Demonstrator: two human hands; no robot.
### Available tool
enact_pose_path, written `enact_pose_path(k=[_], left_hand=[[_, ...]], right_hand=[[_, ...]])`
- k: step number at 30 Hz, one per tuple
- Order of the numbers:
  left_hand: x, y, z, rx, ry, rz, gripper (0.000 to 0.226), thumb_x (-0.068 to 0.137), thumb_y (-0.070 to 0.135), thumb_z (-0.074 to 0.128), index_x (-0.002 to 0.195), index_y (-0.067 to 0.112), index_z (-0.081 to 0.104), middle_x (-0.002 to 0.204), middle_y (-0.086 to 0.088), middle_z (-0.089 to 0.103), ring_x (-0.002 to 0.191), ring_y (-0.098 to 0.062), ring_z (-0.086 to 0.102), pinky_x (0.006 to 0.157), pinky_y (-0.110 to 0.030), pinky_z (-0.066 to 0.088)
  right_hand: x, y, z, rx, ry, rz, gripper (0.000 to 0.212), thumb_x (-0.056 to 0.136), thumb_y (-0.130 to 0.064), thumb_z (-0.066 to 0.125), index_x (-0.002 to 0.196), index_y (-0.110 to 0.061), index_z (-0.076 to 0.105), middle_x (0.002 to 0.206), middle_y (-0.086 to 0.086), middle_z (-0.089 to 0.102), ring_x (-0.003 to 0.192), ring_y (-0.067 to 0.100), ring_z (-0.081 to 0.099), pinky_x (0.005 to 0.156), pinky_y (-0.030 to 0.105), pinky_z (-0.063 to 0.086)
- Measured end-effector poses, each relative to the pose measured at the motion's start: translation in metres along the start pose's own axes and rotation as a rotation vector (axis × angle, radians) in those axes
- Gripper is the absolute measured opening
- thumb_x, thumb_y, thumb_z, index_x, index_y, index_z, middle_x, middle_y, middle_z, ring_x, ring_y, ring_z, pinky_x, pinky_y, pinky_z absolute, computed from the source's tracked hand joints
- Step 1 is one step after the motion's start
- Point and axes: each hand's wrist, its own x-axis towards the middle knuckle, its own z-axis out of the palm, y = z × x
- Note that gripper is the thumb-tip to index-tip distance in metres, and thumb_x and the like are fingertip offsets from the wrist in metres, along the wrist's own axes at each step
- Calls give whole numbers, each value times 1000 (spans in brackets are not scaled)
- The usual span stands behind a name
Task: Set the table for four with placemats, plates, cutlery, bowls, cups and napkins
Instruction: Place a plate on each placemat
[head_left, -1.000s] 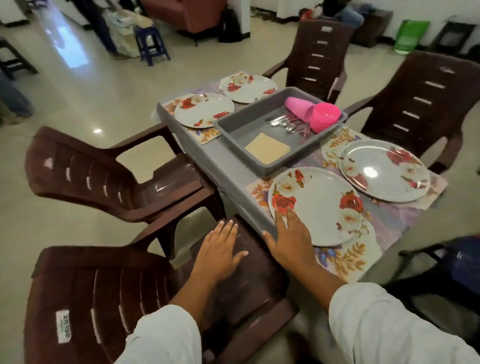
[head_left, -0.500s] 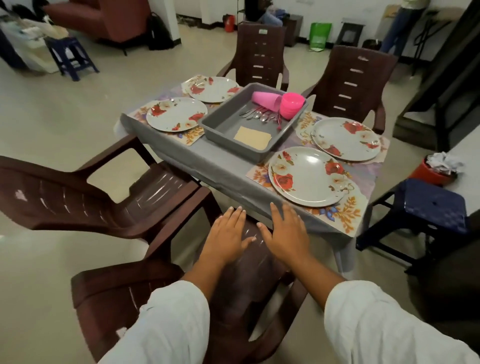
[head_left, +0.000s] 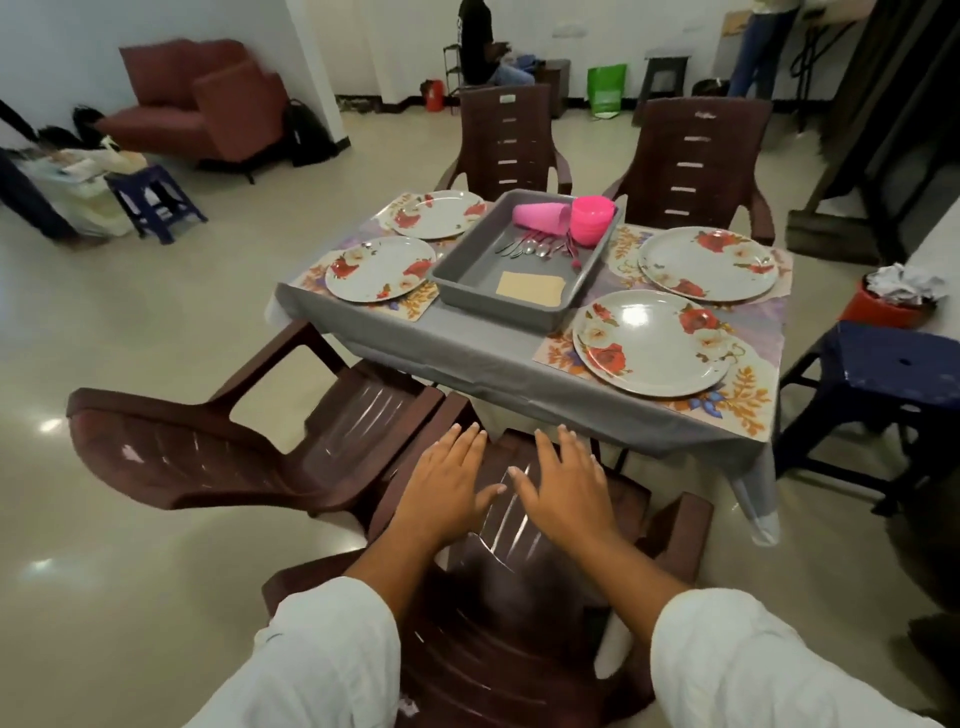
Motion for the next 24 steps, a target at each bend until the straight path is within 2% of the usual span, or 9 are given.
enact_pose_path(k=[5,9,12,17,24], left_hand=[[4,-75,-6,-73,7,84,95,86,74,10,159,14,21,168,-4,18,156,-21,9,125,-42,19],[-4,-137,-11,-120,2,150,77,100,58,36,159,13,21,167,-5,20,155,-21,11,125,-38,18],[-14,-174,-20,-125,-2,197,74,101,50,45,159,11,22,166,-6,23,154,-22,14,124,-39,20],[-9,-236,-36,-126,4,217,69,102,52,41,157,13,27,164,-5,27,154,-21,16,125,-37,19],[23,-311,-41,-61,-78,224,69,103,54,36,159,16,22,166,-3,22,155,-19,11,126,-37,15]], right_hand=[[19,-74,28,-10,78,94,73,100,-65,35,159,-23,24,168,10,16,156,27,11,124,47,15],[22,-146,57,46,93,216,71,100,-62,38,159,-23,27,167,9,20,155,26,14,123,47,20],[26,-188,73,70,99,260,70,101,-61,38,159,-23,26,168,7,19,155,24,14,124,47,20],[46,-236,95,95,139,307,68,101,-59,39,158,-22,29,167,6,22,155,23,16,122,45,21],[105,-266,126,130,172,355,66,102,-57,41,156,-20,33,165,9,26,153,26,21,121,45,24]])
